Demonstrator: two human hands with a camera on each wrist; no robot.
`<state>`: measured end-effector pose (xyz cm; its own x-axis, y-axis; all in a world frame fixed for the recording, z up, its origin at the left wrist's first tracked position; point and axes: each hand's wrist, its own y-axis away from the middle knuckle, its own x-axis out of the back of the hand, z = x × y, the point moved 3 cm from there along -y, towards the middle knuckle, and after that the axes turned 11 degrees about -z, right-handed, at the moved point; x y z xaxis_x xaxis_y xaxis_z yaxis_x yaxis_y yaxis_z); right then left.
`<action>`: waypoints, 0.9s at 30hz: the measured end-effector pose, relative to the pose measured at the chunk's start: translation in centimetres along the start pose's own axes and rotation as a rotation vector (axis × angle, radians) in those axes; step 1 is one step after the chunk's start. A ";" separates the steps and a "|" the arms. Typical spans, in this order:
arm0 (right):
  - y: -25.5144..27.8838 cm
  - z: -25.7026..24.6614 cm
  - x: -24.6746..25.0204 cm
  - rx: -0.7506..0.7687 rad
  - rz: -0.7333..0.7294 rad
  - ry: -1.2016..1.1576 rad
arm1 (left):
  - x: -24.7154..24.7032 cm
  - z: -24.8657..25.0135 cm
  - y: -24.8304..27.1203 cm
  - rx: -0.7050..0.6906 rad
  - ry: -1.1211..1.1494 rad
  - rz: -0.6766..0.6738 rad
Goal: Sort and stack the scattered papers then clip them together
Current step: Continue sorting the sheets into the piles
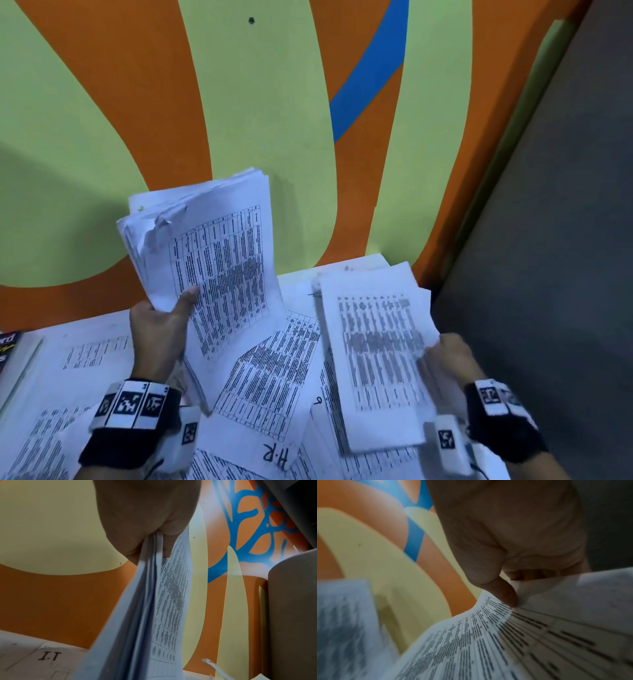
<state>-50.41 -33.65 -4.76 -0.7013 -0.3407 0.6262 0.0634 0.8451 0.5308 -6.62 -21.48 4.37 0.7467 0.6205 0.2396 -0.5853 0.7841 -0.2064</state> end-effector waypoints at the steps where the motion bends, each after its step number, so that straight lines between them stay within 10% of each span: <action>1: 0.1 -0.2 -1.0 -0.027 -0.004 0.091 | -0.1 -0.1 0.0 0.006 0.009 -0.005; 8: 2.4 -1.5 -6.0 -0.136 0.012 0.366 | -0.3 -0.2 0.2 0.033 0.003 -0.034; 18: 4.7 -2.0 -3.2 0.242 0.170 0.319 | 0.1 0.5 0.4 0.015 -0.021 -0.022; 27: 9.1 -5.1 4.3 0.511 0.245 -0.555 | 2.2 0.5 0.0 0.031 0.025 0.148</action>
<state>-49.23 -29.50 5.67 -0.9696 0.0214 0.2439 0.0227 0.9997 0.0028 -5.16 -20.10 5.38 0.6589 0.7290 0.1853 -0.6986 0.6844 -0.2085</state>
